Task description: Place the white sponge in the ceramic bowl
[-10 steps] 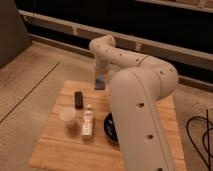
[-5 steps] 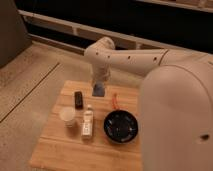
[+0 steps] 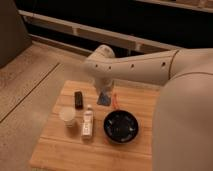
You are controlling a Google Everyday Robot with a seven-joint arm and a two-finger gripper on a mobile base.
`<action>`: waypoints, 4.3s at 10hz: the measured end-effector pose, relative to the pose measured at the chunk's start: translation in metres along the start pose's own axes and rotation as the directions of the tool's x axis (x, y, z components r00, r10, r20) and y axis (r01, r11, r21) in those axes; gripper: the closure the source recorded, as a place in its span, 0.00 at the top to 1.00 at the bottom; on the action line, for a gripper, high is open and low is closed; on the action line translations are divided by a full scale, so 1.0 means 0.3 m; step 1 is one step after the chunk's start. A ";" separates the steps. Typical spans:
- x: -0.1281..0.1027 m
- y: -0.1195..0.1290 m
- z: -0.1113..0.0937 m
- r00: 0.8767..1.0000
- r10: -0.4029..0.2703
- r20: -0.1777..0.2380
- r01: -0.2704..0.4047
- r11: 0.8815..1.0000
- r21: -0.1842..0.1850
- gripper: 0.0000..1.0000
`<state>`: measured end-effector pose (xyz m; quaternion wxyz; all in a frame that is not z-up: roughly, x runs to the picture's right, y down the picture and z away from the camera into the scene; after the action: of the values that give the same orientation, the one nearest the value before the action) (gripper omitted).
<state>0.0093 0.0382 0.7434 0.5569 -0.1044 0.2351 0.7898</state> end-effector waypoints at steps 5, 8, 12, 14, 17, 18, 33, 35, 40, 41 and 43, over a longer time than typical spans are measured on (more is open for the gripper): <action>0.003 0.010 0.000 1.000 0.012 0.000 -0.012 1.000 -0.003 0.00; 0.003 0.010 0.000 1.000 0.012 0.000 -0.012 1.000 -0.003 0.00; 0.004 0.009 0.003 1.000 0.012 -0.002 -0.012 1.000 -0.002 0.00; 0.003 0.008 0.003 1.000 0.013 -0.002 -0.013 1.000 -0.002 0.00; -0.005 -0.009 0.011 0.998 0.060 -0.032 -0.062 0.997 -0.051 0.00; -0.011 -0.042 0.018 0.994 0.095 -0.058 -0.099 0.991 -0.086 0.00; 0.298 -0.367 0.340 0.951 0.067 -0.302 -0.041 0.995 0.091 0.07; 0.292 -0.338 0.341 0.952 0.059 -0.300 -0.036 0.996 0.081 0.27; 0.275 -0.298 0.331 0.957 0.032 -0.290 -0.016 0.998 0.056 0.77; 0.275 -0.296 0.331 0.957 0.030 -0.289 -0.015 0.998 0.054 0.79; 0.277 -0.294 0.331 0.957 0.028 -0.290 -0.014 0.999 0.052 0.79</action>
<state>0.0712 0.1793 0.7717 0.5103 -0.2029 0.3349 0.7657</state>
